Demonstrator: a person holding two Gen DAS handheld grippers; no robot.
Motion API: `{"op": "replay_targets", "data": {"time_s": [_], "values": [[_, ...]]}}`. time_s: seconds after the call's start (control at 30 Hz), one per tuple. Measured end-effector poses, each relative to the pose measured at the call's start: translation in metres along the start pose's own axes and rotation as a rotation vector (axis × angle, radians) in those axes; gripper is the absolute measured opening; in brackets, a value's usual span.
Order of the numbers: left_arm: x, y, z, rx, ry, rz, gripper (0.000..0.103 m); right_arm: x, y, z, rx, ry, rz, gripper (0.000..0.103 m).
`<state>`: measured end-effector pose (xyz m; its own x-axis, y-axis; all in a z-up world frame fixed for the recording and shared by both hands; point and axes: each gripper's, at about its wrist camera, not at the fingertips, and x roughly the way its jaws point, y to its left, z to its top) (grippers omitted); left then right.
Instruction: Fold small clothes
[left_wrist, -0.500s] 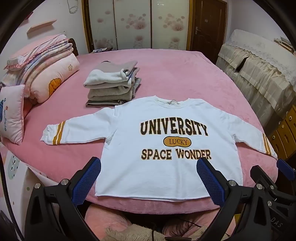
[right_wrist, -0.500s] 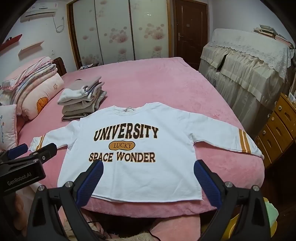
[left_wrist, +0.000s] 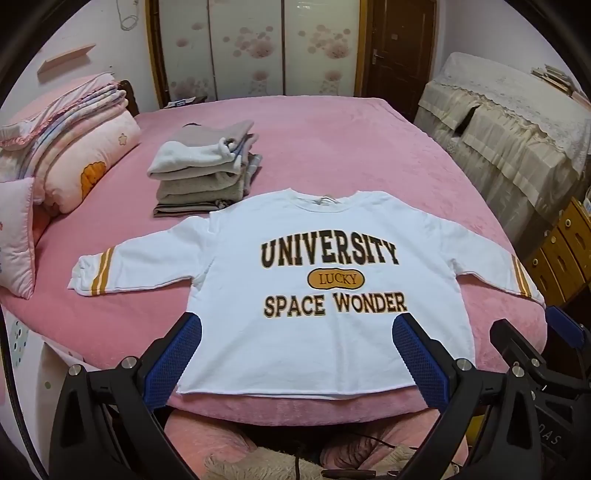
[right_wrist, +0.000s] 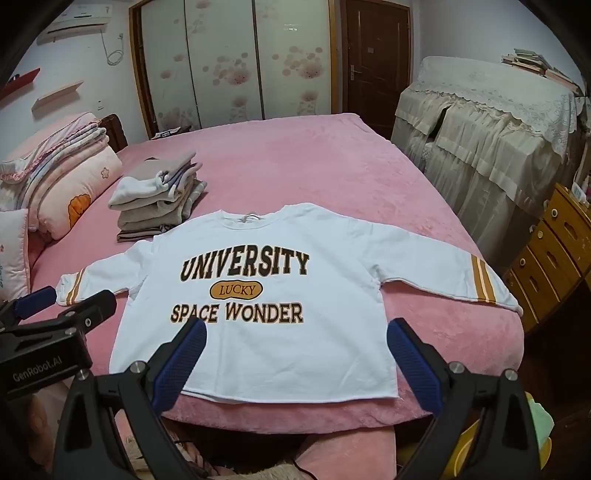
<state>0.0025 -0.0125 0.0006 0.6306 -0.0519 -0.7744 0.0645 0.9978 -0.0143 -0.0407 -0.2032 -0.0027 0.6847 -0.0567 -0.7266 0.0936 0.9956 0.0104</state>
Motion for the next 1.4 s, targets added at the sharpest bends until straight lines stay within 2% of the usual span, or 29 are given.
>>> {"op": "replay_targets", "data": {"time_s": [0.6, 1.4], "values": [[0.001, -0.009, -0.006, 0.018, 0.014, -0.038, 0.103, -0.003, -0.007, -0.002, 0.014, -0.003, -0.008, 0.099], [0.002, -0.015, -0.013, 0.017, 0.029, -0.036, 0.103, -0.002, -0.010, -0.008, 0.008, 0.003, 0.002, 0.099]]}}
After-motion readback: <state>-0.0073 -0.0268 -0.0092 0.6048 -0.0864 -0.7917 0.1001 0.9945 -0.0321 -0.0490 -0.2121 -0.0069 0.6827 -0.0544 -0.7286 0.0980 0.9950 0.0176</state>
